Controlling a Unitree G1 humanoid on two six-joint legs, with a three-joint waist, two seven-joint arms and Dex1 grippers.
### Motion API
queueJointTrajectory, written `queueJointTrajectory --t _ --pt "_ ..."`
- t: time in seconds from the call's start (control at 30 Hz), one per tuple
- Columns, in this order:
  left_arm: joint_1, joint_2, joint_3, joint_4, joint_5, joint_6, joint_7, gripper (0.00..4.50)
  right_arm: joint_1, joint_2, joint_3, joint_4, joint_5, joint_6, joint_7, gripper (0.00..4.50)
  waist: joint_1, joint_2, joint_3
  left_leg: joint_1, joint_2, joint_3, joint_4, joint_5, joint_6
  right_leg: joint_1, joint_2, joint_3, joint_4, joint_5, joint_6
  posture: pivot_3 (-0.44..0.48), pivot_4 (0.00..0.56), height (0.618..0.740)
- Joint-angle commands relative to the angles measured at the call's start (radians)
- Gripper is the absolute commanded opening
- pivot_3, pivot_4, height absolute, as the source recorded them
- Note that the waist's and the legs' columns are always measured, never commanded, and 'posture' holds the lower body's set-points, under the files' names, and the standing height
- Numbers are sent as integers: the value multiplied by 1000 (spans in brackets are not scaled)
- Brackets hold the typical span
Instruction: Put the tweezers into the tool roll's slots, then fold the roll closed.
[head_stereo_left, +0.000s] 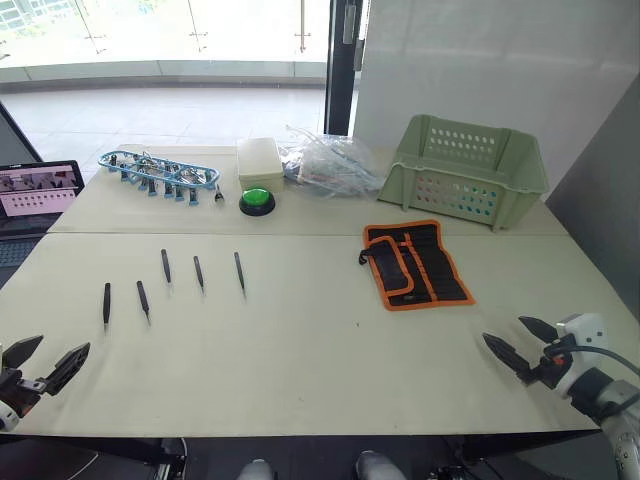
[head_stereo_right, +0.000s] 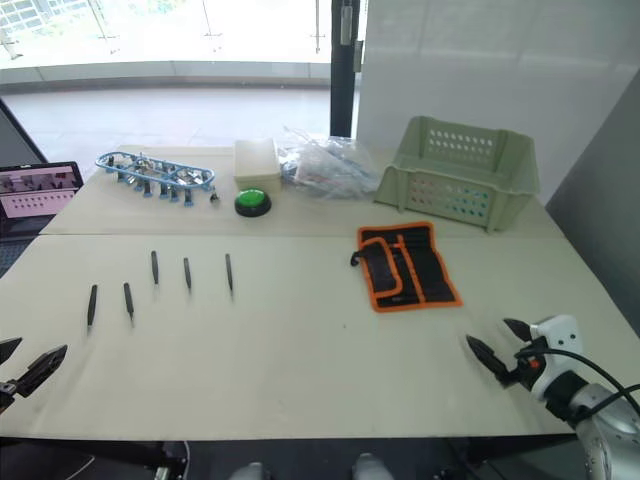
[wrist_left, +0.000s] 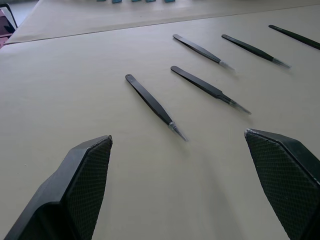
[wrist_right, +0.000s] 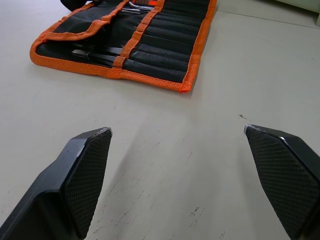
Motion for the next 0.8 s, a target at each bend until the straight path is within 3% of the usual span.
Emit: queueJointTrajectory --t 0.03,0.3,0.5,0.6,0.8 --pt "-3 12 11 -23 -8 -14 -2 4491 -6 -15 -11 -24 9 1 -2 4500 0 0 0 0 0 0 0 0 0 0 0 0 0 0 0 0 150 713" --pt "67 -107 -96 -332 -63 57 36 4491 3 105 52 -292 76 214 -198 4500 0 0 0 0 1 0 0 0 0 0 0 0 0 0 0 0 150 713" --pt "75 -171 -148 -410 -77 -14 -5 4491 -55 194 121 -391 101 352 -347 4500 -1 0 0 0 1 0 0 0 0 0 0 0 0 0 0 0 150 713" --pt "102 -142 -211 -461 -71 5 -62 4491 -119 252 163 -411 97 418 -448 4500 -1 0 0 -1 0 0 0 0 0 0 0 0 0 0 0 0 150 713" --pt "74 -75 -266 -511 -182 79 -169 4491 -256 410 241 -427 107 554 -644 4500 -1 2 1 -2 1 -1 0 0 0 -3 1 0 1 0 0 0 150 713"
